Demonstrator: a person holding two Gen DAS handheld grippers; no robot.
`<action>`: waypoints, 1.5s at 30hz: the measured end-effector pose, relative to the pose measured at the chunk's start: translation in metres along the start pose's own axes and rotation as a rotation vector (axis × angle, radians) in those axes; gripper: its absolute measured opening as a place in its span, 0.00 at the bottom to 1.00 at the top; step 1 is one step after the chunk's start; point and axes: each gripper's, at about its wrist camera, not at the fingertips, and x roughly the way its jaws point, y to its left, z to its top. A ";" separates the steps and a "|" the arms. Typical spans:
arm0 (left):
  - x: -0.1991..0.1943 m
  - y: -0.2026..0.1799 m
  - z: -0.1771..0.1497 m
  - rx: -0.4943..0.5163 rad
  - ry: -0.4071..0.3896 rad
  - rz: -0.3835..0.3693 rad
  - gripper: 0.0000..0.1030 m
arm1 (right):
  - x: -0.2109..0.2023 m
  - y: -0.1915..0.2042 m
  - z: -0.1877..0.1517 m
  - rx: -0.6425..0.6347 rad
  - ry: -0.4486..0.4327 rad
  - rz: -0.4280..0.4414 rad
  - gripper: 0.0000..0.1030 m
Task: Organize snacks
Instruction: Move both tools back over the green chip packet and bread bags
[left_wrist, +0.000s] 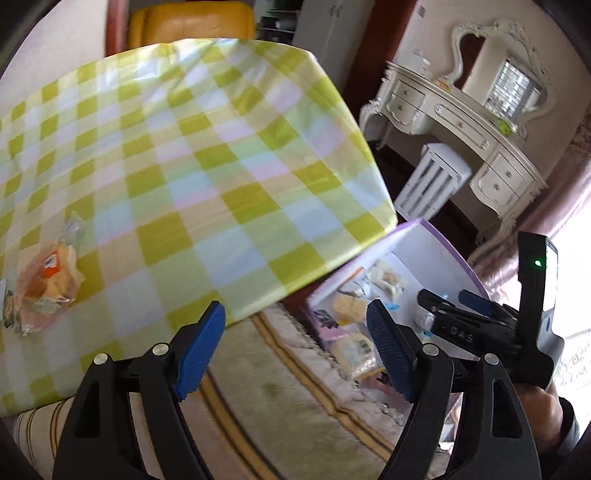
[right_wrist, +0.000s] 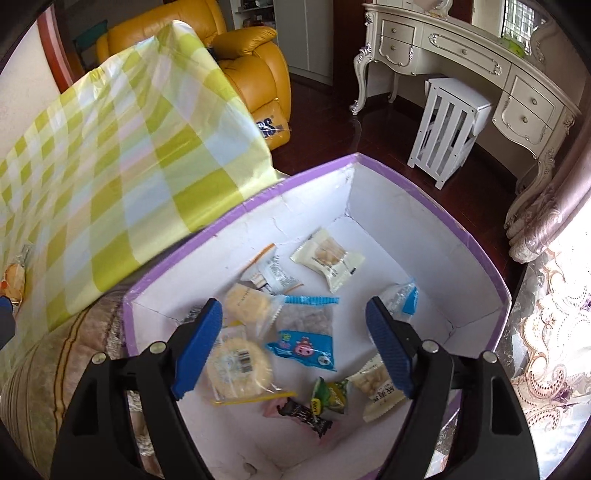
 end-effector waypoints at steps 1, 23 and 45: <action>-0.005 0.014 0.001 -0.034 -0.015 0.016 0.74 | -0.003 0.007 0.002 -0.010 -0.010 0.013 0.79; -0.090 0.279 -0.058 -0.676 -0.191 0.335 0.74 | -0.035 0.196 0.008 -0.432 -0.045 0.251 0.79; -0.052 0.359 -0.051 -0.822 -0.139 0.260 0.73 | -0.042 0.358 -0.028 -0.909 -0.119 0.450 0.83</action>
